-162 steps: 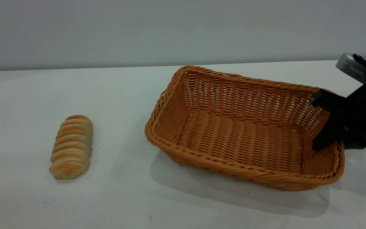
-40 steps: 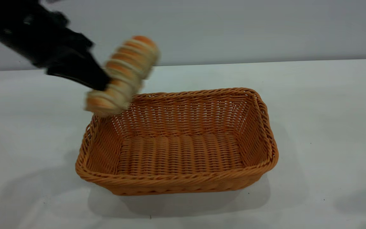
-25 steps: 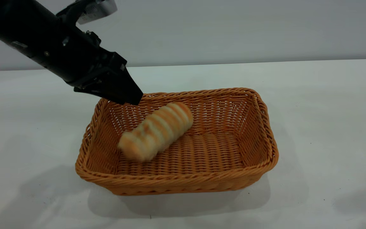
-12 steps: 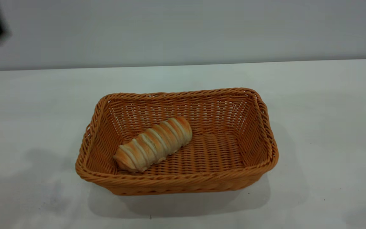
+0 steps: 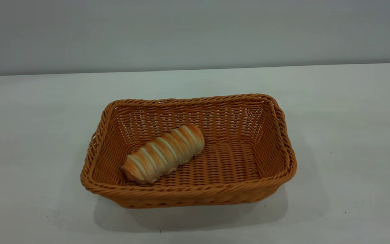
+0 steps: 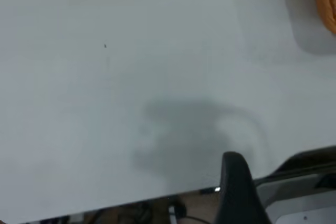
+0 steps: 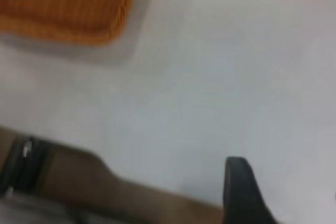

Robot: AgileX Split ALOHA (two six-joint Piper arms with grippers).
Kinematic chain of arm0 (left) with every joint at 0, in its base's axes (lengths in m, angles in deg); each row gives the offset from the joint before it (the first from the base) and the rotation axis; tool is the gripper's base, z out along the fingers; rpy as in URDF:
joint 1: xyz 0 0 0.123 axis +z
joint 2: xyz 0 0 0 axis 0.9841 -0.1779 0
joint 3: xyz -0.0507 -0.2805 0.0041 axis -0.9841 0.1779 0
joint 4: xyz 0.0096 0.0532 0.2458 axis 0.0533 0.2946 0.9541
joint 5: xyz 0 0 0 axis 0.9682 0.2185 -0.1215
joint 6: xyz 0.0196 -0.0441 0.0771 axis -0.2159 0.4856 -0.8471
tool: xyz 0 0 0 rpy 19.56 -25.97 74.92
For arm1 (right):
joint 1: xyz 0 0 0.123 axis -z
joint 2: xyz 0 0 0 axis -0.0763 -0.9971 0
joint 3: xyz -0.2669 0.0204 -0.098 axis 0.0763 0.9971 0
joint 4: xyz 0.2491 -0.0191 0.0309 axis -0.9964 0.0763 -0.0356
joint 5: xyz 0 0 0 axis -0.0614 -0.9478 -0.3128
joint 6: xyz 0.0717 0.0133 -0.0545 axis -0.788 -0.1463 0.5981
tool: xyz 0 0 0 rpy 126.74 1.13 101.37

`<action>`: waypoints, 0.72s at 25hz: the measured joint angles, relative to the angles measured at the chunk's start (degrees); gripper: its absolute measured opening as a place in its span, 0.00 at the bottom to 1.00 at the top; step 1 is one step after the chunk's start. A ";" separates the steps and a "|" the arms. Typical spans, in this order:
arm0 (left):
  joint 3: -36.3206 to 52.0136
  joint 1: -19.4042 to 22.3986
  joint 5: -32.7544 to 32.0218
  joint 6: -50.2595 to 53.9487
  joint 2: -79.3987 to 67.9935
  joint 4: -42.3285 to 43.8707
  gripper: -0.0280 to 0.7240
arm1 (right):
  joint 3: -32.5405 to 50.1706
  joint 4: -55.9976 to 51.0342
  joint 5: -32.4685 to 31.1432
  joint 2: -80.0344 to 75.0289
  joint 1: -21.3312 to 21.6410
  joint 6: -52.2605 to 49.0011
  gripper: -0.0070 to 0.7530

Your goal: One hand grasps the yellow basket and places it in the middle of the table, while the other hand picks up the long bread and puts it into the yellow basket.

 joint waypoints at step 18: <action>16.47 0.00 -1.07 2.12 37.61 -1.46 0.71 | 19.44 1.27 0.59 24.12 0.00 2.05 0.62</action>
